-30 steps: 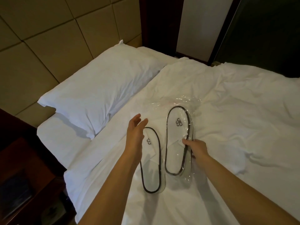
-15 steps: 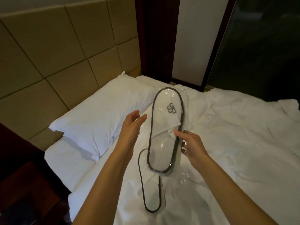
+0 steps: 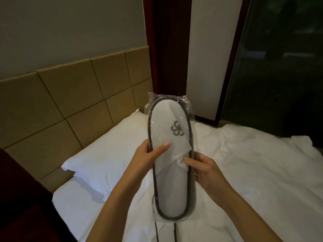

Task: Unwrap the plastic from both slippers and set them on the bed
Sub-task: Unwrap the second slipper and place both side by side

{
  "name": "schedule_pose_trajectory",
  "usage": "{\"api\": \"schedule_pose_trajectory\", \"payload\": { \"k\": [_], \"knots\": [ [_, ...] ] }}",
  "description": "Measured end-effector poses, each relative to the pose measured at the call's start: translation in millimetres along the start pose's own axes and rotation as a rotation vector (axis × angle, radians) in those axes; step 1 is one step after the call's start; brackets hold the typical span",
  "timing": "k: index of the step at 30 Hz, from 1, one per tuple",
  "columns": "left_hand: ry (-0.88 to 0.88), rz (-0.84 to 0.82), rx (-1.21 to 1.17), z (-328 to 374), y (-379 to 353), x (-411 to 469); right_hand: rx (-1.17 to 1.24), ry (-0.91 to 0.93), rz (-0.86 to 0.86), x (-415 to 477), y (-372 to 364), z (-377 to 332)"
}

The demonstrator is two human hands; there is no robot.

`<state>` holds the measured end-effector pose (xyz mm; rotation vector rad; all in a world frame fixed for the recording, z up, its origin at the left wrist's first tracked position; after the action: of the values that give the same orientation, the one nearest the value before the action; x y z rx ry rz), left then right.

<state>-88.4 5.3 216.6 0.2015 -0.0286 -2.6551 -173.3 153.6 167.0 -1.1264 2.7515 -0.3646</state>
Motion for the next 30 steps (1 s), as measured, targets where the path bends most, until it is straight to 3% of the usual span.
{"api": "schedule_pose_trajectory", "payload": {
  "k": [5, 11, 15, 20, 30],
  "knots": [
    [-0.097, 0.105, -0.066, 25, 3, -6, -0.072, 0.056, -0.015, 6, -9, -26],
    [-0.298, 0.263, -0.017, 61, 7, -13, -0.377, 0.294, 0.264, 9, -15, -70],
    [-0.435, 0.321, 0.024, 80, 3, -21, -0.484, 0.464, 0.198, 1, -37, -95],
    [-0.534, 0.347, 0.120, 95, -7, -30, -0.397, 0.452, 0.103, -3, -56, -101],
    [-0.551, -0.049, 0.263, 92, -33, -42, -0.149, 0.404, -0.011, -3, -68, -105]
  ]
}}
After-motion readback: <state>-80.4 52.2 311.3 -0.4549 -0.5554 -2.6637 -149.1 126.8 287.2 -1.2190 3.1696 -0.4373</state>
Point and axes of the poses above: each hand's wrist, its own x-axis towards the middle knuckle, its own y-axis out of the back of the hand, z = x × y, the point moved 5 cm from there along x, towards the middle knuckle, and after that the axes turned 2 degrees about y, right-handed, at the moved point
